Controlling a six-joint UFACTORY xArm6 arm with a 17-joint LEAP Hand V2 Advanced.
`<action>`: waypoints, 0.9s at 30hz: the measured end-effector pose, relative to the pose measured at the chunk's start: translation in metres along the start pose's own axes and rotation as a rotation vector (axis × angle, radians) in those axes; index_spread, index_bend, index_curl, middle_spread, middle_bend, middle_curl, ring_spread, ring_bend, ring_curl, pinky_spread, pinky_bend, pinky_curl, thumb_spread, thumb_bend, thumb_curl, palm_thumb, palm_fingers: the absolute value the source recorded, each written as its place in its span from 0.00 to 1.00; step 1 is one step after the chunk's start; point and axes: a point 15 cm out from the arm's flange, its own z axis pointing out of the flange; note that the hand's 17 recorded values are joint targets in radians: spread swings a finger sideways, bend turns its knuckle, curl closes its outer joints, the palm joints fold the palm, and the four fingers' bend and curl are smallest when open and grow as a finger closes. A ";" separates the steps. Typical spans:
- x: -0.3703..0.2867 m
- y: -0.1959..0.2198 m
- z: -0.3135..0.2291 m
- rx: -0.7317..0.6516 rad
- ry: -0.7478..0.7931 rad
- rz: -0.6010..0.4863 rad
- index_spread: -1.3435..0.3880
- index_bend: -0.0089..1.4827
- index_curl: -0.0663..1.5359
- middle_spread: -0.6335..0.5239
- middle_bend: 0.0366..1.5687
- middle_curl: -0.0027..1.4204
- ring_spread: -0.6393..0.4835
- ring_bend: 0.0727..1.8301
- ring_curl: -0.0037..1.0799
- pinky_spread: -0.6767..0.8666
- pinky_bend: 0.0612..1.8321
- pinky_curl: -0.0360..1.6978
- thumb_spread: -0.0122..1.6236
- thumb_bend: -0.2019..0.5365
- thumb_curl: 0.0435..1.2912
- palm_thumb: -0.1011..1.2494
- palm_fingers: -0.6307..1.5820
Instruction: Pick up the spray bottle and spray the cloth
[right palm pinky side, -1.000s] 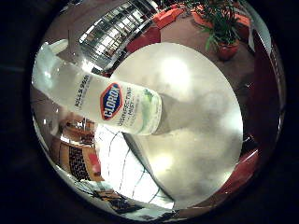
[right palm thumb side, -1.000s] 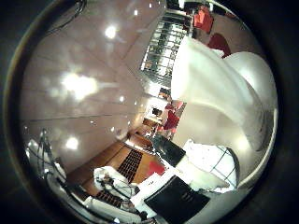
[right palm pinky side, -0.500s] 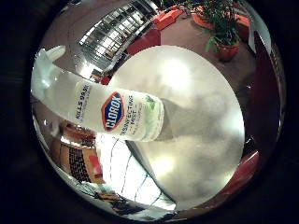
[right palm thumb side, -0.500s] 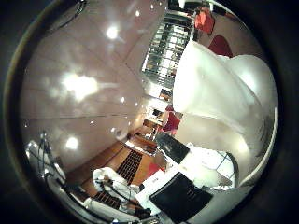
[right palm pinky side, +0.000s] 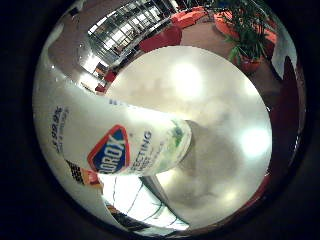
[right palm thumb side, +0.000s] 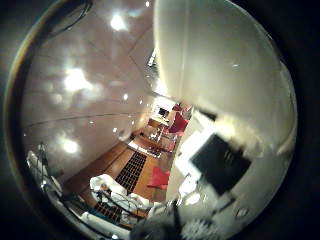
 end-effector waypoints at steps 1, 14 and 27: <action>-0.004 0.003 0.006 -0.010 -0.007 0.000 0.59 0.15 0.23 0.37 0.35 0.36 0.39 0.44 0.39 0.28 0.37 0.26 0.46 0.23 0.39 0.81 0.80; -0.084 0.012 0.045 -0.091 -0.302 0.098 0.65 0.79 0.52 0.44 0.85 0.55 0.39 0.75 0.63 0.31 0.67 0.54 0.54 0.26 0.51 0.88 0.79; -0.192 -0.022 -0.028 -0.473 -0.227 -0.177 0.67 0.83 0.52 0.46 0.89 0.52 0.38 0.75 0.67 0.33 0.61 0.73 0.48 0.25 0.60 0.86 0.78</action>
